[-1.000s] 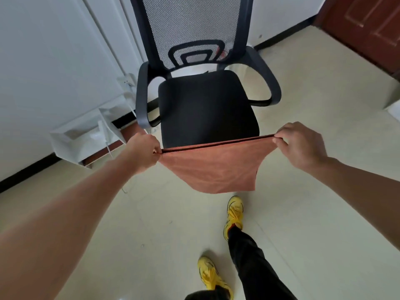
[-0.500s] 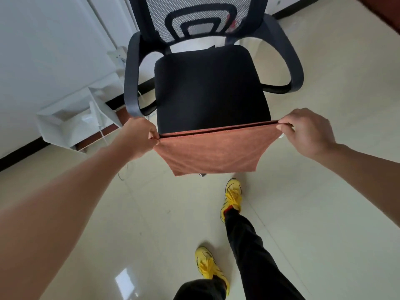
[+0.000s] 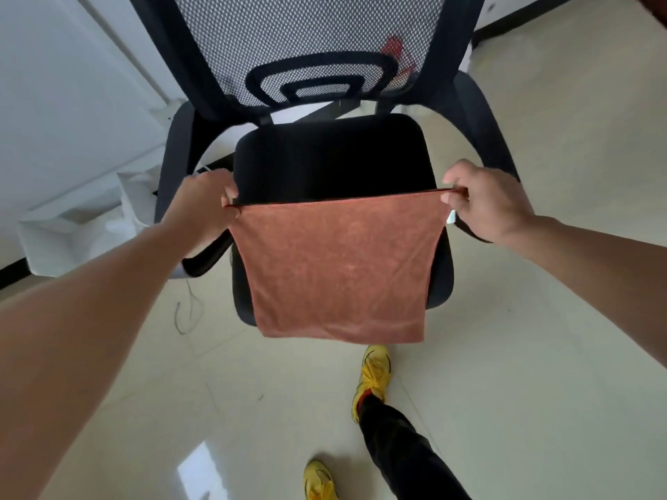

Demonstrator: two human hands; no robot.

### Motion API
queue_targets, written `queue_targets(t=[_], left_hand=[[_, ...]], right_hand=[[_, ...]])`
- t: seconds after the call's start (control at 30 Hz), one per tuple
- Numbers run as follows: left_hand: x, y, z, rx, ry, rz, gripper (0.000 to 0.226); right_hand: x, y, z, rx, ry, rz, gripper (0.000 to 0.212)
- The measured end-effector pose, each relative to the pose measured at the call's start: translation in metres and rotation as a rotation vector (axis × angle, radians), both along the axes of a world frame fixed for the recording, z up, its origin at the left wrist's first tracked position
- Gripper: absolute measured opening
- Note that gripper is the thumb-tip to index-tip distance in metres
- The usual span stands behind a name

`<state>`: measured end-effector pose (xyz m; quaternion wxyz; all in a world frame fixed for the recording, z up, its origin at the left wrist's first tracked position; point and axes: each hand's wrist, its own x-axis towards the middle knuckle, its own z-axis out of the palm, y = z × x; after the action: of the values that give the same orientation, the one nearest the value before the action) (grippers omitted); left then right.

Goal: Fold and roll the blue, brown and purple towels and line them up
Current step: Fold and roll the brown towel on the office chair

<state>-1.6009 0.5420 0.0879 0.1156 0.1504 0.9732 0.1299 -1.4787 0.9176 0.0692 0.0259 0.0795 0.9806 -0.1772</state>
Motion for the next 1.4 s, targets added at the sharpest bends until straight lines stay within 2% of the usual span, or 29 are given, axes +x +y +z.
queue_targets(t=[0.07,0.2,0.37,0.47,0.6,0.8,0.97,1.1,1.17,1.23,1.27,1.33,1.4], left_hand=[[-0.015,0.004,-0.016,-0.013,-0.023,0.041,0.018],[-0.044,0.017,-0.051,-0.118,-0.092,0.141,0.021],[-0.067,0.036,-0.098,-0.011,-0.083,0.388,0.022],[-0.089,0.045,-0.122,0.048,-0.085,0.473,0.027],[-0.117,0.051,-0.144,0.113,-0.106,0.499,0.029],[-0.159,0.056,-0.168,0.151,-0.118,0.561,0.03],[-0.168,0.055,-0.188,0.105,-0.081,0.565,0.03],[-0.161,0.05,-0.186,0.175,-0.048,0.654,0.034],[-0.137,0.048,-0.176,0.15,0.042,0.605,0.034],[-0.093,0.05,-0.17,0.115,0.154,0.386,0.027],[-0.065,0.052,-0.165,0.112,0.157,0.241,0.02],[-0.011,0.053,-0.165,0.099,0.046,0.04,0.012],[0.038,0.044,-0.167,0.049,-0.093,0.04,0.012]], right_hand=[[-0.021,0.005,-0.015,-0.033,-0.054,-0.003,0.025],[-0.063,0.013,-0.055,-0.094,-0.123,-0.103,0.016],[-0.106,0.017,-0.101,-0.288,-0.161,-0.363,0.014],[-0.13,0.018,-0.122,-0.325,-0.171,-0.431,0.015],[-0.159,0.019,-0.143,-0.308,-0.175,-0.47,0.012],[-0.202,0.023,-0.162,-0.239,-0.064,-0.505,0.01],[-0.211,0.023,-0.184,-0.084,-0.087,-0.508,0.025],[-0.198,0.015,-0.172,0.026,-0.1,-0.433,0.035],[-0.17,0.006,-0.156,0.134,-0.029,-0.333,0.037],[-0.129,-0.015,-0.147,0.223,0.106,-0.132,0.033],[-0.106,-0.031,-0.141,0.196,0.125,-0.028,0.032],[-0.061,-0.06,-0.143,0.056,0.034,0.127,0.032],[-0.017,-0.077,-0.147,-0.064,-0.097,0.114,0.034]])
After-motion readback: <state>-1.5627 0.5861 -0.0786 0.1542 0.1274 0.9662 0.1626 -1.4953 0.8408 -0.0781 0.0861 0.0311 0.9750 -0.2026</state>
